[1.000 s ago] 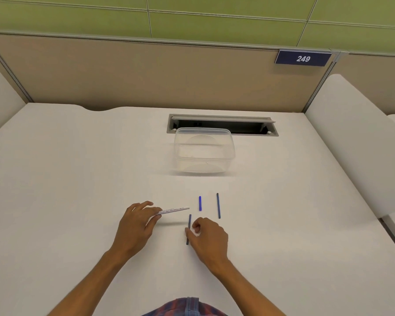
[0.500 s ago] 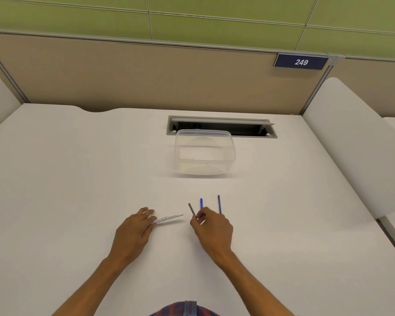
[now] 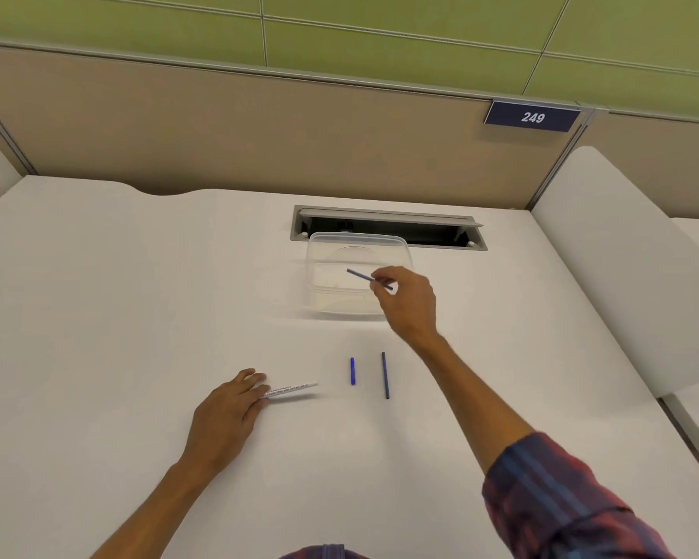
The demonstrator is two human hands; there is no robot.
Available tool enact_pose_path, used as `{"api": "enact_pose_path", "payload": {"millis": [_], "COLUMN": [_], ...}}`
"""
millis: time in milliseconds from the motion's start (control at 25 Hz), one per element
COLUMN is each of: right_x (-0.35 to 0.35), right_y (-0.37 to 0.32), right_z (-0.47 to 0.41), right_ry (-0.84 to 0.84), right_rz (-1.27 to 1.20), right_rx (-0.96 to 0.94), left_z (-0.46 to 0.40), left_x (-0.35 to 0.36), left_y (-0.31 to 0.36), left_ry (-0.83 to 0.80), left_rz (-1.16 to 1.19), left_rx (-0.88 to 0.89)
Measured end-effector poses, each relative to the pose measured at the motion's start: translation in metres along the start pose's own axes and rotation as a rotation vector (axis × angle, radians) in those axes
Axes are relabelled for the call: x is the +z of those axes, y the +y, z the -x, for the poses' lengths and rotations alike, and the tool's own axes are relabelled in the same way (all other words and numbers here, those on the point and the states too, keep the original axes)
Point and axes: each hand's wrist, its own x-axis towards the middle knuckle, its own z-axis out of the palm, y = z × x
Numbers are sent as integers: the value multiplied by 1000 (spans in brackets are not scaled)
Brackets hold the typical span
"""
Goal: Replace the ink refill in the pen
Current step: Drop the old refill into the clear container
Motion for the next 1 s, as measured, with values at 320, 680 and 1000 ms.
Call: {"api": "enact_pose_path", "payload": {"millis": [320,680,1000], "right_x": [13,30,14], "right_y": [-4,22,57], "right_z": [-64,-72,-2], "right_ry": [-74,-1,92], "right_rz": [81,-46,-224], "right_rx": [-78,9,62], "left_z": [-14,-24,-19], "left_x": [1,-2,-3], "left_y": [9,13,27], "left_ry": [94,138,221], "left_rz": [-7,-37,12], "left_rx": [54,8,5]}}
